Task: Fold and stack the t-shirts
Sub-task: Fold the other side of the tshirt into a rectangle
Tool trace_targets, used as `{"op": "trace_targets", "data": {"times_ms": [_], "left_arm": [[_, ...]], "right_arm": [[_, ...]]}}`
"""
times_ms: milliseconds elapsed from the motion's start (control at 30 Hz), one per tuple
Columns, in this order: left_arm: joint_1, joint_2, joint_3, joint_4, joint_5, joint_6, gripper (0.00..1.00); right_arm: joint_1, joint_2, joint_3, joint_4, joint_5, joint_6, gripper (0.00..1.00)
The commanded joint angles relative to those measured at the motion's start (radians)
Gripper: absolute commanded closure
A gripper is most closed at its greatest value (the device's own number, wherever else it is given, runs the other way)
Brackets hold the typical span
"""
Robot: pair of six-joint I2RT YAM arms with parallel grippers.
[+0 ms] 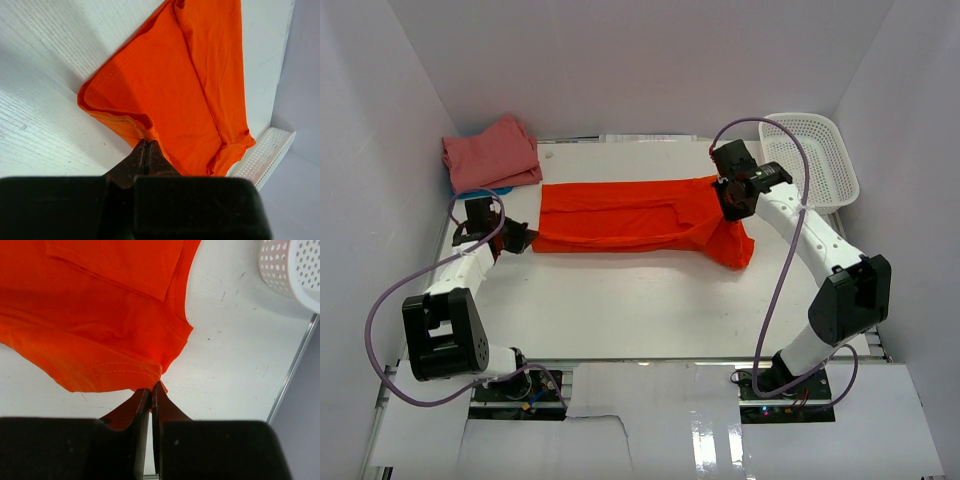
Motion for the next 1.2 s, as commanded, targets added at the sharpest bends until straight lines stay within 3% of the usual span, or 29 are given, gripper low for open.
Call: {"op": "trace_targets", "data": {"times_ms": [0, 1167], "left_arm": [[-0.004, 0.005, 0.045, -0.008, -0.017, -0.001, 1.0], [-0.006, 0.2, 0.187, 0.01, -0.037, 0.004, 1.0]], "right_arm": [[-0.011, 0.038, 0.057, 0.022, -0.014, -0.024, 0.92], [-0.084, 0.263, 0.256, 0.054, -0.008, -0.051, 0.92]]}}
